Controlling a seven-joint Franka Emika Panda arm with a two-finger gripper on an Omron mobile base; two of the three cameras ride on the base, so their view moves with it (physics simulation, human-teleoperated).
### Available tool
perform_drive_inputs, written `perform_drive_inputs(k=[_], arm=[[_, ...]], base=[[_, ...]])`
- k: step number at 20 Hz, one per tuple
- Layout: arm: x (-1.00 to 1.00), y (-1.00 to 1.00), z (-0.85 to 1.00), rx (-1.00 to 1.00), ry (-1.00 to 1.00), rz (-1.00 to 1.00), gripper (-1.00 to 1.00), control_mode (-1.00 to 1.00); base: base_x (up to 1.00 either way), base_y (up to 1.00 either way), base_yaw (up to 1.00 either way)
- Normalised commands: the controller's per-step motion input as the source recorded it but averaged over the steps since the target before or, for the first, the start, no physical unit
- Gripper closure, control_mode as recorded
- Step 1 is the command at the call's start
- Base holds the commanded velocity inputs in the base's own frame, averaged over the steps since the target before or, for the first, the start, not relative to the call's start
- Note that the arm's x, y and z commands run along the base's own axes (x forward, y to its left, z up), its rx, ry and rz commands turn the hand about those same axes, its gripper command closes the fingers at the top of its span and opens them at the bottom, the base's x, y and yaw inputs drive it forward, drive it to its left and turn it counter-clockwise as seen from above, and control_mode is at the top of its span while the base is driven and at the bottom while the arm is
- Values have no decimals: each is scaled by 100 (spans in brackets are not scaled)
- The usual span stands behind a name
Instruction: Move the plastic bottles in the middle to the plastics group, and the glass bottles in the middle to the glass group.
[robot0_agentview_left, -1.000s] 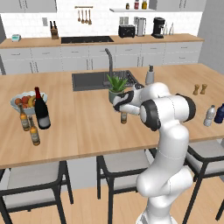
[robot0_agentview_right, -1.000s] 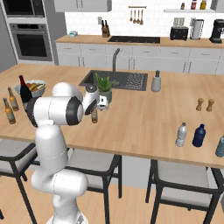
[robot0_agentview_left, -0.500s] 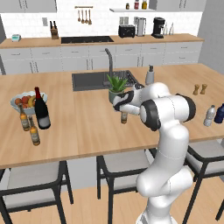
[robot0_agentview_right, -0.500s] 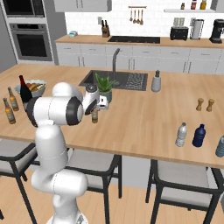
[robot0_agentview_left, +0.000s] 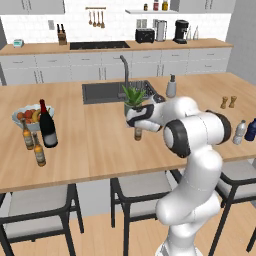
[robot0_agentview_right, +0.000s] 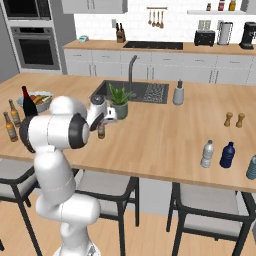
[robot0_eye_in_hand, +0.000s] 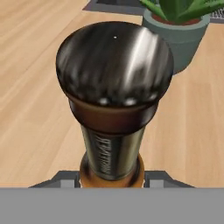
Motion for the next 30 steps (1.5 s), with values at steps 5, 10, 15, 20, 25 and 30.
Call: perform_drive_inputs(k=[5, 10, 15, 20, 25, 30], arm=[[-30, 88, 31, 0, -1, 28, 100, -100], [-1, 94, 4, 0, -2, 37, 100, -100], [0, 83, 0, 0, -4, 37, 100, -100], [0, 78, 0, 0, -2, 34, 100, -100], [0, 66, -8, 0, -8, 35, 100, -100], [0, 58, 0, 0, -6, 28, 100, -100]], base=[[0, 0, 0], [0, 0, 0], [0, 0, 0], [0, 0, 0], [0, 0, 0], [0, 0, 0]])
